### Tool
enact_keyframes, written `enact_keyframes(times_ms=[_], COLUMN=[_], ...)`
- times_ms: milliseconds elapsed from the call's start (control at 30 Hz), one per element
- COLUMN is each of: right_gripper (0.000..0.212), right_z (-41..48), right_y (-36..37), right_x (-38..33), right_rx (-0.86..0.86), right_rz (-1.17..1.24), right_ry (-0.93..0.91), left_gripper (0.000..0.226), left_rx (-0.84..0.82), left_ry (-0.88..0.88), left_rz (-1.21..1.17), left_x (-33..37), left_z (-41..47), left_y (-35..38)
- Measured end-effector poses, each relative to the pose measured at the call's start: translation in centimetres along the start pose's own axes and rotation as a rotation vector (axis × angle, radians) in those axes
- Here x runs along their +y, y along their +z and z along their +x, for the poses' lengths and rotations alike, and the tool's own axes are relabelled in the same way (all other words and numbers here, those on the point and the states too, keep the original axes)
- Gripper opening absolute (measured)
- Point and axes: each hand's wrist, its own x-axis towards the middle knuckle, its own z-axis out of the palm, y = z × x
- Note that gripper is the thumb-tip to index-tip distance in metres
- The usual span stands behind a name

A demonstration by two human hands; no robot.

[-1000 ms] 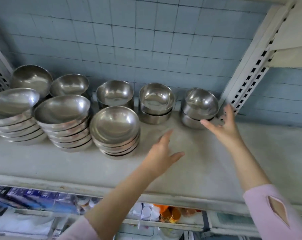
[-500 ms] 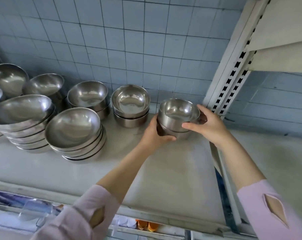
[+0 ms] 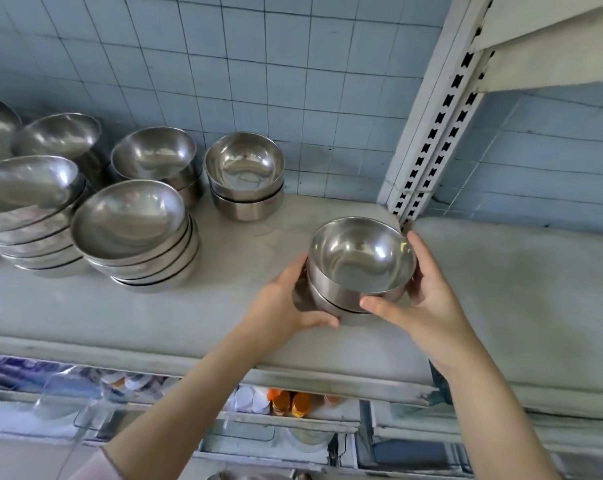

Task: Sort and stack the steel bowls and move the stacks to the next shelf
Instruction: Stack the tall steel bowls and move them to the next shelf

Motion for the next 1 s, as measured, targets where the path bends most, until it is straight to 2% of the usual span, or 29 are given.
enact_keyframes(times_ms=[167,367,433,533,700,1000], right_gripper=[0.121,0.121,0.119,0.123,0.14,0.143], right_z=[-0.5,-1.6,-1.2,-0.9,-0.8,-0.9], right_y=[0.8,1.9,2.0,1.4,-0.6,-0.5], right_x=[0.7,1.3,1.1,1.0,-0.6,-1.5], right_rx=[0.058,0.155,0.18,0.128,0.045,0.018], right_rz=[0.005,0.049,-0.006,-0.172,-0.182,-0.241], right_ry=[-0.03,-0.078,-0.087,-0.076,0.008,0.071], left_gripper=[0.114,0.111,0.108,0.106,0.108,0.11], left_rx=[0.024,-0.017,-0.018,-0.014,-0.035,-0.032], left_ry=[0.06,0.105,0.099,0.098,0.121,0.166], left_rz=[0.003,-0.013,-0.018,-0.022,-0.034,-0.044], left_x=[-0.3,-0.7,-0.5,-0.4,-0.4,-0.8], left_z=[0.1,0.3,0.4,0.5,0.5,0.7], left_y=[0.3,0.2,0.0,0.0,-0.1,0.1])
